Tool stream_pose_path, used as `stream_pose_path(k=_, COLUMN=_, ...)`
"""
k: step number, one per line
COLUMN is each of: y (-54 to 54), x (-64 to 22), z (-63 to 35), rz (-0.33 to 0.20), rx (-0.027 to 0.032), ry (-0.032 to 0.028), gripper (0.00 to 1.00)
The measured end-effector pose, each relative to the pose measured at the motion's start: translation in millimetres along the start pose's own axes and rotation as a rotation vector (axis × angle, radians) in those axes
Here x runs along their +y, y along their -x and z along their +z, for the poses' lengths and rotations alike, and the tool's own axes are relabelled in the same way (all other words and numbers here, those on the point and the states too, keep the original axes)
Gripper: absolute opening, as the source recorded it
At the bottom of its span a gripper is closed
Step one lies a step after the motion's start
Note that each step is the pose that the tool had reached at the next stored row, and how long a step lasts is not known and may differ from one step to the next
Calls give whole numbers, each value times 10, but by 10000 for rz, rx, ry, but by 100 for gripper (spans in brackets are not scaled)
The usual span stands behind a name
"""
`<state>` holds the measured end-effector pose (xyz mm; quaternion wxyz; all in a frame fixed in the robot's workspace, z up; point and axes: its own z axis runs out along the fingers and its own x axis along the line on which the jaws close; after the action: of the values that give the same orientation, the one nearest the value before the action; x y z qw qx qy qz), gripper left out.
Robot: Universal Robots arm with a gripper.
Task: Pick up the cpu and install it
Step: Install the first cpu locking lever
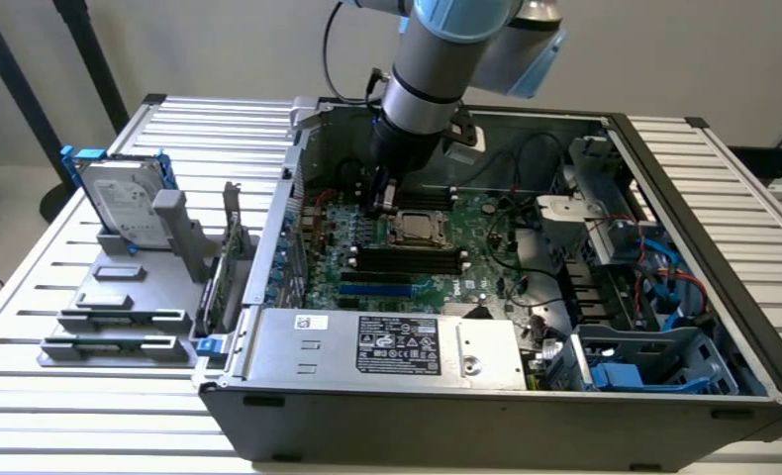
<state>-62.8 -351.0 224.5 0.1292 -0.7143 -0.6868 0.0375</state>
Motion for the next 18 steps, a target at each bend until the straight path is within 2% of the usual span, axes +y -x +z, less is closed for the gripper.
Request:
stream_pose_path(k=3, y=4, x=-102, z=11, rz=2, rx=0, ry=1, gripper=11)
stream_pose_path(k=6, y=5, x=-161, z=3, rz=48, rx=12, ry=7, gripper=11)
stream_pose_path(k=8, y=-1, x=-209, z=-51, rz=67, rx=26, ry=8, gripper=11)
stream_pose_path(k=12, y=-13, x=-248, z=-149, rz=195, rx=153, ry=24, gripper=11)
stream_pose_path(k=18, y=-15, x=-254, z=-160, rz=800, rx=306, ry=72, gripper=11)
